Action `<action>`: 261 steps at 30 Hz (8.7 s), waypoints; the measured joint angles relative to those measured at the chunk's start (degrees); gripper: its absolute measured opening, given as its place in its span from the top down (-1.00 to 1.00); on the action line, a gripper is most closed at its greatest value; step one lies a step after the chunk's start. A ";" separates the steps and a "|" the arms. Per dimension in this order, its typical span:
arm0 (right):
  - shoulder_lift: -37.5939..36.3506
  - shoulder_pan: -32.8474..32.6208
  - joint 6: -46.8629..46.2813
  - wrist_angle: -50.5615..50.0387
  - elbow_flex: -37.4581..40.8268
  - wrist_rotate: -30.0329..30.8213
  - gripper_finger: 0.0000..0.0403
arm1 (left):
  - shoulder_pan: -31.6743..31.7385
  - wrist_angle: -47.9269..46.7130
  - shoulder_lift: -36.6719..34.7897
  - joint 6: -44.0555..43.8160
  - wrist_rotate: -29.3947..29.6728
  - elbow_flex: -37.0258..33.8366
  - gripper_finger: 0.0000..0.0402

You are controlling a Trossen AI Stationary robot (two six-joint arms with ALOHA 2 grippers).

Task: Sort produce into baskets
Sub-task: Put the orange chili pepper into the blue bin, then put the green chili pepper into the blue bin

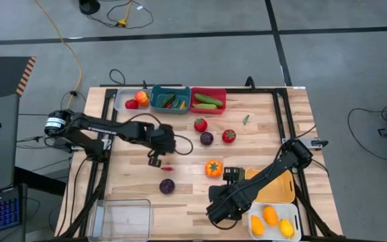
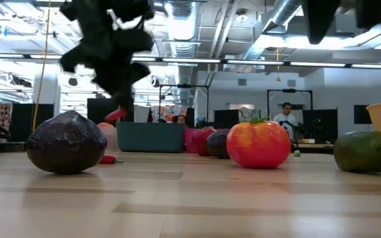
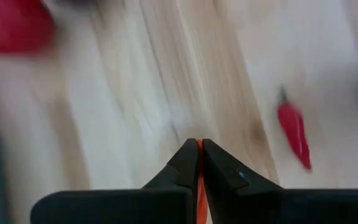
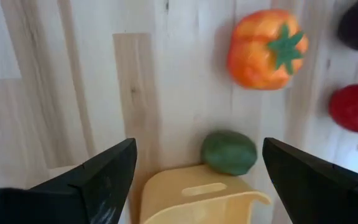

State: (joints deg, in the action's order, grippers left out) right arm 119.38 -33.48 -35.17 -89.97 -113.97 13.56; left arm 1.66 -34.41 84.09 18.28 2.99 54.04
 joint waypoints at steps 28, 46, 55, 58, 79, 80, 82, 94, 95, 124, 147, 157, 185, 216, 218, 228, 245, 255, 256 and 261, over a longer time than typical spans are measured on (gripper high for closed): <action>-40.32 21.02 13.05 12.14 30.56 28.58 -0.86 | 18.12 39.45 -0.09 3.33 2.38 4.16 0.99; -43.05 43.33 18.99 35.60 42.71 22.91 -0.86 | 28.48 40.42 0.33 -15.25 6.17 4.15 0.99; -36.63 49.46 20.89 35.76 42.75 22.81 -0.86 | 30.96 37.84 0.35 -21.98 9.92 4.15 0.99; -35.35 50.92 20.87 35.82 42.75 22.79 -0.86 | 31.67 35.94 0.35 -22.00 9.93 4.15 0.96; -33.89 65.31 9.66 35.62 43.39 10.21 -0.86 | 32.77 33.88 0.37 -21.09 9.89 4.15 0.32; -33.89 65.45 9.65 35.33 43.81 10.08 -0.86 | 32.77 33.88 0.37 -21.09 9.88 4.15 0.32; -33.89 65.48 8.52 34.45 44.96 10.04 -0.86 | 32.77 33.88 0.37 -21.09 9.89 4.15 0.32; -33.87 65.10 -15.95 33.65 52.96 8.78 -0.85 | 32.77 33.87 0.37 -21.09 9.85 4.15 0.31; -33.87 64.89 -17.80 33.65 53.44 8.79 -0.85 | 32.77 33.86 0.37 -21.09 9.85 4.15 0.31; -33.78 61.25 -36.91 56.76 72.40 9.03 -0.53 | 32.77 33.85 0.39 -21.09 7.86 4.15 0.32; -33.76 60.96 -36.33 64.04 75.06 12.52 -0.39 | 32.77 33.86 0.39 -21.90 7.88 4.15 0.32; -33.76 60.11 -36.20 63.91 75.06 14.82 -0.39 | 32.77 33.86 0.39 -21.94 7.88 4.15 0.32; -25.93 57.99 -36.32 66.52 73.50 18.04 -0.15 | 31.96 33.83 0.39 -21.96 7.86 4.15 0.32; -43.34 54.66 -32.80 72.19 73.64 14.27 0.61 | 31.96 33.83 0.39 -21.96 7.89 4.15 0.32; -44.82 53.34 -29.34 78.21 73.64 14.89 0.61 | 31.95 33.86 0.39 -21.96 7.89 4.15 0.32; -35.99 49.90 4.72 126.83 73.50 14.81 0.61 | 31.94 33.88 0.38 -16.52 7.80 4.15 0.32; -9.23 54.31 8.30 146.01 56.42 -3.13 0.61 | 30.55 23.17 -8.86 -4.78 -3.75 4.17 0.32; 2.15 56.20 8.41 140.53 40.82 -11.21 0.54 | 29.12 5.00 -17.37 -4.37 -4.32 4.22 0.32; 3.13 56.20 8.43 138.96 39.14 -11.27 0.51 | 28.86 3.34 -17.61 -4.39 -4.43 4.22 0.32; 6.03 56.51 8.72 128.93 32.64 -11.29 0.26 | 27.08 -4.40 -17.84 -4.23 -7.70 4.20 0.32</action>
State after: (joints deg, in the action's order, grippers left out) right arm 125.42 23.03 -26.46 38.96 -81.33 2.27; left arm 28.74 -38.82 66.25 14.04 -4.71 58.24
